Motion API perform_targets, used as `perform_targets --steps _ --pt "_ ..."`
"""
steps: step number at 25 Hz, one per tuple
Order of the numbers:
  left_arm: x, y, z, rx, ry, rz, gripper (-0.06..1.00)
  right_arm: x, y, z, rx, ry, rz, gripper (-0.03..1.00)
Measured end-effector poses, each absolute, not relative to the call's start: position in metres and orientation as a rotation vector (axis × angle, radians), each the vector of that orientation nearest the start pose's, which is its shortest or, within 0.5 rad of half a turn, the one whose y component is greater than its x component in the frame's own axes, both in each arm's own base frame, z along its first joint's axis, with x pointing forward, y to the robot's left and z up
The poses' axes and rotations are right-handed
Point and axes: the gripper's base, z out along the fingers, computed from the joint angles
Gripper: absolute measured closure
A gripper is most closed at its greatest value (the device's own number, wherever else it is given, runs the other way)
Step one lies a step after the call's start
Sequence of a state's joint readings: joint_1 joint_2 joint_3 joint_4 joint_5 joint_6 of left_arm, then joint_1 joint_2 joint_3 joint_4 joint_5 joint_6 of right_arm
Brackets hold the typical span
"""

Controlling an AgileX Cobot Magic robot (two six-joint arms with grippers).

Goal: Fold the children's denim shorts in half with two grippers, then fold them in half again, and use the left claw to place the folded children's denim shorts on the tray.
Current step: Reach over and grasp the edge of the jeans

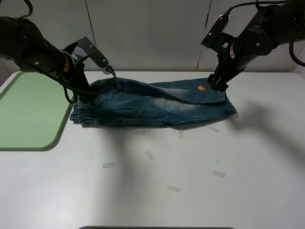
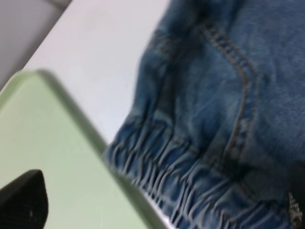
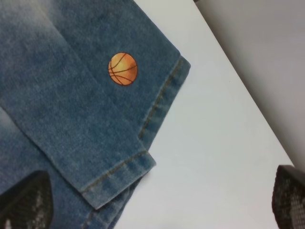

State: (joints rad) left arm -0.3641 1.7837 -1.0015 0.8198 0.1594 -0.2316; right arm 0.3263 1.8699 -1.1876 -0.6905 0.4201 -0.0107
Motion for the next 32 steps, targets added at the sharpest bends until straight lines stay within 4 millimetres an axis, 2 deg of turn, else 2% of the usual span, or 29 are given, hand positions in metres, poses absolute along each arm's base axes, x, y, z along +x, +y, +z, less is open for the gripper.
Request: perform_targets --steps 5,9,14,19,22,26,32 --pt "0.334 -0.109 0.214 0.843 2.223 0.25 -0.05 0.379 0.104 0.188 -1.063 2.279 -0.445 0.28" --pt "0.312 -0.095 0.249 0.684 2.294 0.276 -0.05 0.379 0.104 0.188 -1.044 2.289 -0.431 0.28" --pt "0.274 -0.076 0.291 0.494 2.379 0.271 -0.04 0.379 0.104 0.188 -1.042 2.29 -0.429 0.27" --pt "0.228 -0.061 0.332 0.356 2.331 0.167 -0.04 0.379 0.104 0.188 -1.039 2.292 -0.427 0.27" --pt "0.196 -0.05 0.345 0.314 2.271 0.12 -0.04 0.379 0.104 0.188 -1.039 2.292 -0.427 0.27" --pt "0.146 -0.032 0.349 0.262 2.211 0.073 -0.03 0.379 0.104 0.188 -1.039 2.292 -0.427 0.27" --pt "0.071 -0.005 0.332 0.184 2.125 -0.017 -0.03 0.379 0.105 0.188 -1.036 2.294 -0.424 0.27"
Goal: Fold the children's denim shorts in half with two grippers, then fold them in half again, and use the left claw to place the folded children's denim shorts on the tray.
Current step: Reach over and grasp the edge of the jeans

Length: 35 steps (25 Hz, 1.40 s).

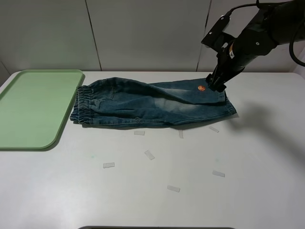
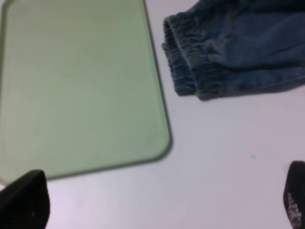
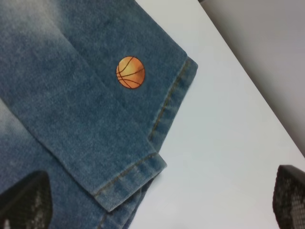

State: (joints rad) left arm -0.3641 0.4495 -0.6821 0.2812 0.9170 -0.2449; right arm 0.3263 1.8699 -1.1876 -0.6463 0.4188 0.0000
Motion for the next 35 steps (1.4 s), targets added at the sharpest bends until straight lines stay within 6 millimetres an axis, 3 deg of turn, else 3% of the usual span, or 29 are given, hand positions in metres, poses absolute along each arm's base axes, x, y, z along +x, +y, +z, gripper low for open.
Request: perform_targets --steps 4,9,14,26,35 --pt "0.028 0.006 0.313 0.137 2.054 -0.127 -0.03 0.379 0.105 0.188 -1.028 2.299 -0.417 0.27" --pt "-0.002 0.014 0.295 0.118 1.948 -0.213 -0.03 0.378 0.106 0.187 -0.994 2.32 -0.386 0.27" --pt "-0.001 0.013 0.28 0.125 2.021 -0.199 -0.01 0.377 0.106 0.187 -0.978 2.332 -0.372 0.27" --pt "0.0 0.013 0.277 0.169 2.03 -0.168 0.03 0.378 0.107 0.187 -0.985 2.324 -0.37 0.27" --pt "0.0 0.013 0.277 0.167 2.03 -0.168 0.03 0.369 0.11 0.168 -1.237 2.184 -0.373 0.27"
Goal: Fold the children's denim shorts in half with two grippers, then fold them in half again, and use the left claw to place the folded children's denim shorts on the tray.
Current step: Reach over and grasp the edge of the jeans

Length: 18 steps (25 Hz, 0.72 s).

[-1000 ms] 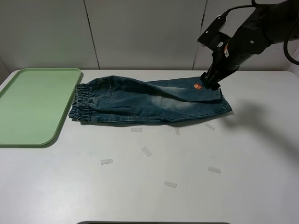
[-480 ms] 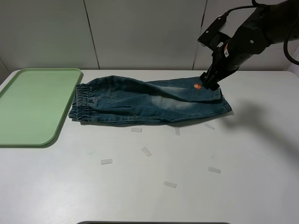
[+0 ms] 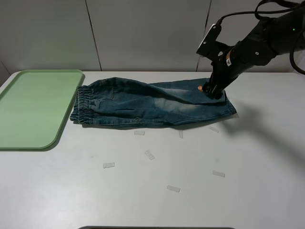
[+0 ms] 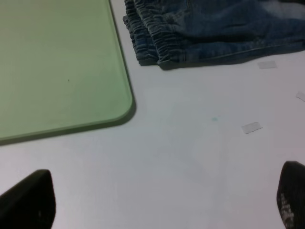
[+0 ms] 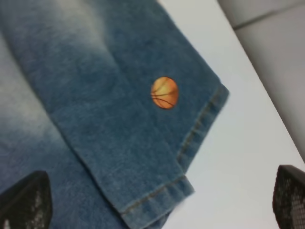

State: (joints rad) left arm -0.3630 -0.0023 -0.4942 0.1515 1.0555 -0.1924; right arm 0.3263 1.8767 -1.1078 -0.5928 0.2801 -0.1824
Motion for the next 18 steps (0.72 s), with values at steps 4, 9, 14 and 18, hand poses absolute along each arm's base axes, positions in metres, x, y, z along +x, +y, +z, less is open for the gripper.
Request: perform_targets --steps 4,9,14,18 --pt "-0.001 0.013 0.277 0.113 2.033 -0.134 0.03 0.37 0.111 0.149 -1.368 2.158 -0.407 0.27" --pt "-0.002 0.013 0.277 0.027 2.034 -0.08 0.03 0.374 0.114 0.123 -1.494 2.107 -0.419 0.27" --pt "-0.002 0.013 0.277 0.007 2.034 -0.068 0.03 0.379 0.115 0.103 -1.565 2.095 -0.438 0.27" --pt "-0.002 0.013 0.277 0.006 2.034 -0.067 0.03 0.386 0.112 0.1 -1.546 2.088 -0.442 0.27"
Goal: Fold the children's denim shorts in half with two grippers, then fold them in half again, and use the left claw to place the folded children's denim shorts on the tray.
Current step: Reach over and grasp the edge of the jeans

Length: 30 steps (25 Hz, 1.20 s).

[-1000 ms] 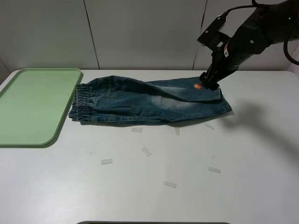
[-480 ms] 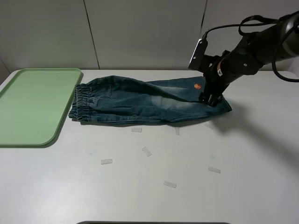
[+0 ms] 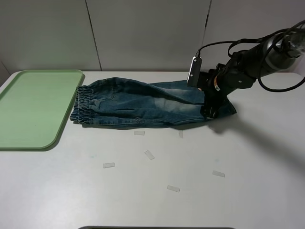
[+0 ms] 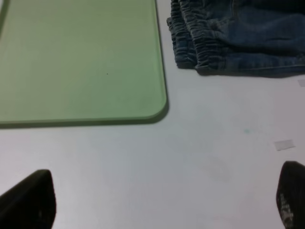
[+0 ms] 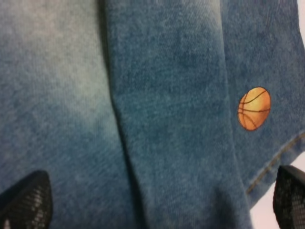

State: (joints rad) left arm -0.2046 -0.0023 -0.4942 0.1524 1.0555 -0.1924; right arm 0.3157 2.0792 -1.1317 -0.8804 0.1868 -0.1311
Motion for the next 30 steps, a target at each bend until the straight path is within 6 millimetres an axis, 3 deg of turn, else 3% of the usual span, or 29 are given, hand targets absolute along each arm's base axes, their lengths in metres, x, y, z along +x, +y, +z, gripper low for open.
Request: perform_targets --steps 11,22,30 --pt "-0.002 0.013 0.277 0.006 2.034 -0.067 0.03 0.395 0.083 0.101 -1.496 2.112 -0.479 0.27" --pt "-0.002 0.013 0.277 0.006 2.034 -0.066 0.03 0.401 0.077 0.096 -1.484 2.1 -0.46 0.27" --pt "-0.002 0.013 0.277 0.006 2.033 -0.067 0.03 0.419 0.077 0.098 -1.439 2.08 -0.469 0.27"
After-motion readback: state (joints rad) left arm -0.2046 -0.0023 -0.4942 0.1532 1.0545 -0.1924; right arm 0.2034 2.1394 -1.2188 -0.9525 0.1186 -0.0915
